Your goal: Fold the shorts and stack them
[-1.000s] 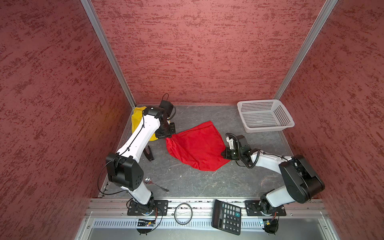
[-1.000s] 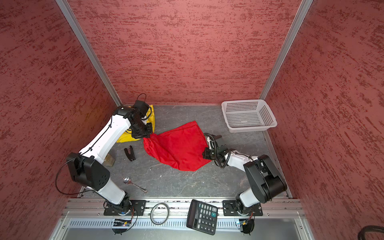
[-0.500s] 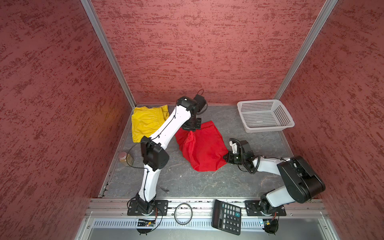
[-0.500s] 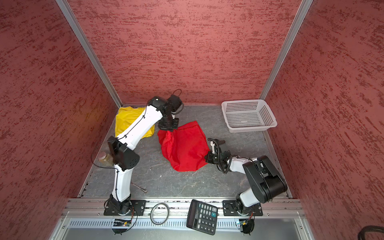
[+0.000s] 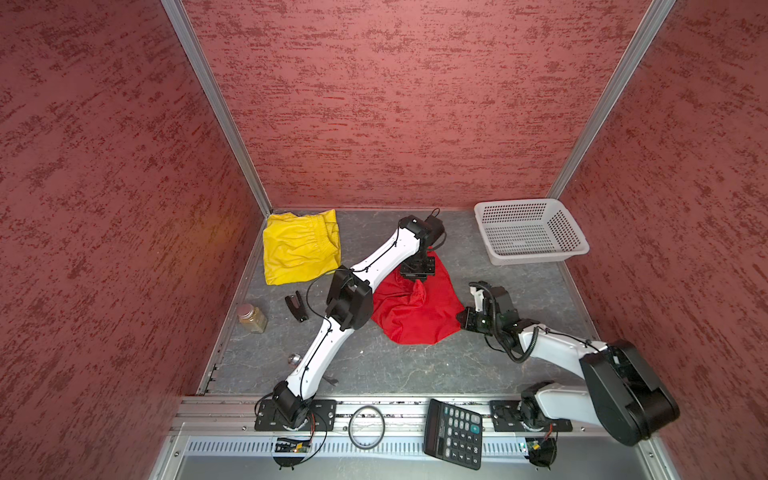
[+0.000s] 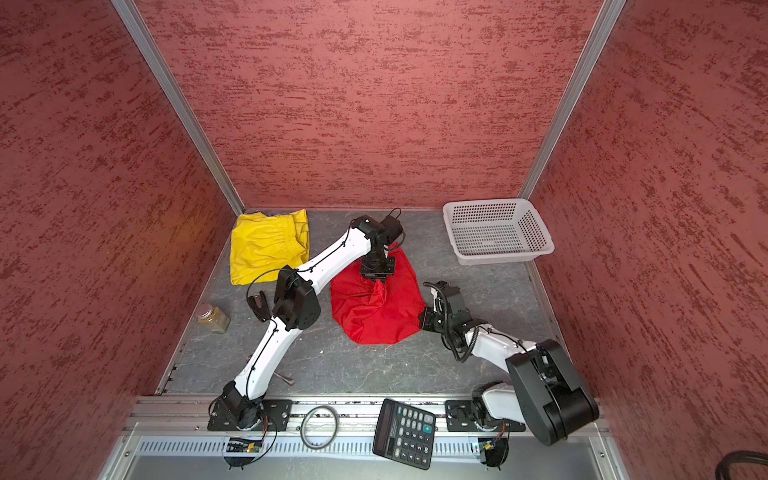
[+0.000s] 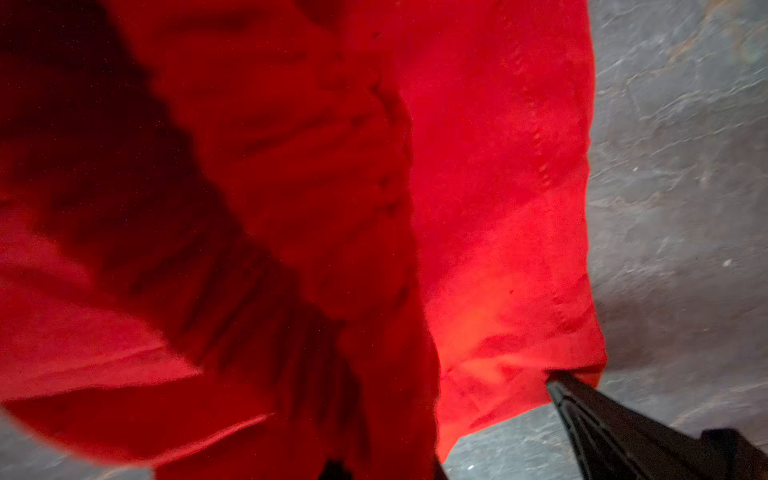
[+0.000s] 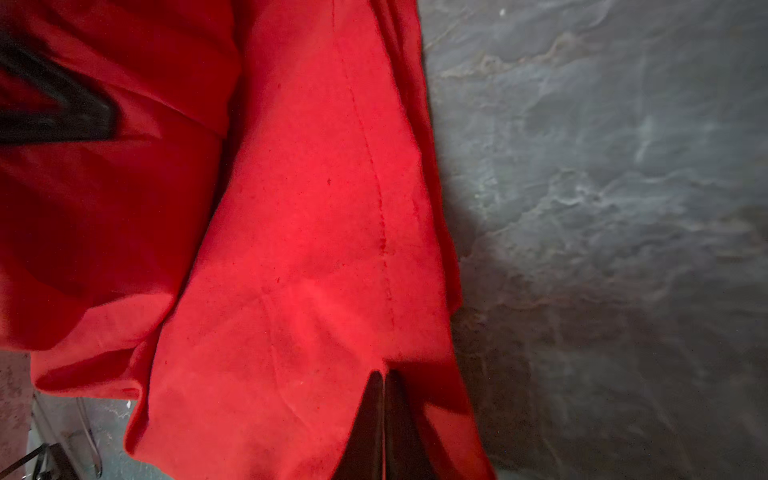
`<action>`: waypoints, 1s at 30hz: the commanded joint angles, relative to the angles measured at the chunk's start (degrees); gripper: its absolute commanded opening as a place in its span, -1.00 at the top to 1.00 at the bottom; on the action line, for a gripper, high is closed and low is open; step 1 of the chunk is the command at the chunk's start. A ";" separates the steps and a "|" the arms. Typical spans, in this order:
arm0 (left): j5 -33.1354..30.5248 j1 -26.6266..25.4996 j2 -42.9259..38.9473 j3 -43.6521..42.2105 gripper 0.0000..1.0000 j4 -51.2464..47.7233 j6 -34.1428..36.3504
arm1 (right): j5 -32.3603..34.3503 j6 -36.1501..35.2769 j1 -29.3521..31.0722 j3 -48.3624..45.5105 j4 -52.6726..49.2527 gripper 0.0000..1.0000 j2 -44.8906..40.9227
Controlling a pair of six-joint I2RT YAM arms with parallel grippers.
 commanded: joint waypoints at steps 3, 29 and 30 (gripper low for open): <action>8.23 -1.56 -6.10 -9.71 0.55 20.26 -8.97 | 3.77 0.23 -0.59 -3.10 -1.89 0.81 -2.26; 16.84 4.13 -39.10 -42.87 -0.90 57.00 -17.15 | 3.51 -5.16 -0.89 14.93 -10.58 0.26 -7.20; 14.32 4.65 -40.53 -44.09 -0.72 53.62 -15.00 | 1.77 -5.52 -0.63 16.50 -9.89 0.36 -4.69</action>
